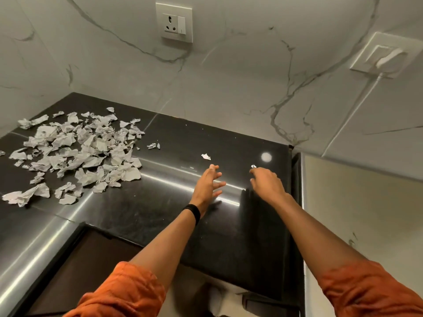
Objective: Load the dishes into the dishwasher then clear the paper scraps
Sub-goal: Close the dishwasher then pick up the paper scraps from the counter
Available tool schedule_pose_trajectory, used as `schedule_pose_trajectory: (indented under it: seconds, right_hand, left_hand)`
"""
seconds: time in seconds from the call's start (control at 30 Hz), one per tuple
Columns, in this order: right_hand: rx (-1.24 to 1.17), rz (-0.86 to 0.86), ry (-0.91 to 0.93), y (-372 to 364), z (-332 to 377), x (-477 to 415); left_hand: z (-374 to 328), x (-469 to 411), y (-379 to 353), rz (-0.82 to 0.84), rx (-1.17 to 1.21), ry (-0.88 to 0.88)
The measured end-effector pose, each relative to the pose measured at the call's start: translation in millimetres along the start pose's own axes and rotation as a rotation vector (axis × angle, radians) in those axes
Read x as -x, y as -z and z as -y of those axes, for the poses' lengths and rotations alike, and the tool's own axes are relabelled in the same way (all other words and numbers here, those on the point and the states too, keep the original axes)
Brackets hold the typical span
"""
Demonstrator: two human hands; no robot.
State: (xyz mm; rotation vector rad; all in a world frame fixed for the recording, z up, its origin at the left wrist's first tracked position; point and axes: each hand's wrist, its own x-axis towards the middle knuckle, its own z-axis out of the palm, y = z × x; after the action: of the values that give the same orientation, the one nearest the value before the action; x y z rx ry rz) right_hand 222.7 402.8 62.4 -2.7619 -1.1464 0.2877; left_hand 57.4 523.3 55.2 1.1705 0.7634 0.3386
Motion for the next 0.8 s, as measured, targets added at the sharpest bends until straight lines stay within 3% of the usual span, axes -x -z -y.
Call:
schedule_pose_trajectory:
  seconds: [0.3, 0.53, 0.7, 0.8]
  right_hand:
    - [0.007, 0.078, 0.003, -33.2, -30.7, -93.2]
    - [-0.135, -0.091, 0.009, -47.8, -36.0, -102.3]
    - [-0.534, -0.135, -0.063, -40.3, 3.2, -86.9]
    - [-0.775, -0.089, 0.043, -33.0, 42.9, -72.1]
  left_hand:
    - [4.0, -55.0, 4.7, -0.046, 0.293, 0.154]
    - [5.9, -84.0, 2.8, -0.071, 0.429, 0.201]
    - [8.5, -93.0, 7.8, -0.111, 0.518, 0.234]
    - [12.3, -97.0, 13.3, -0.145, 0.616, 0.259]
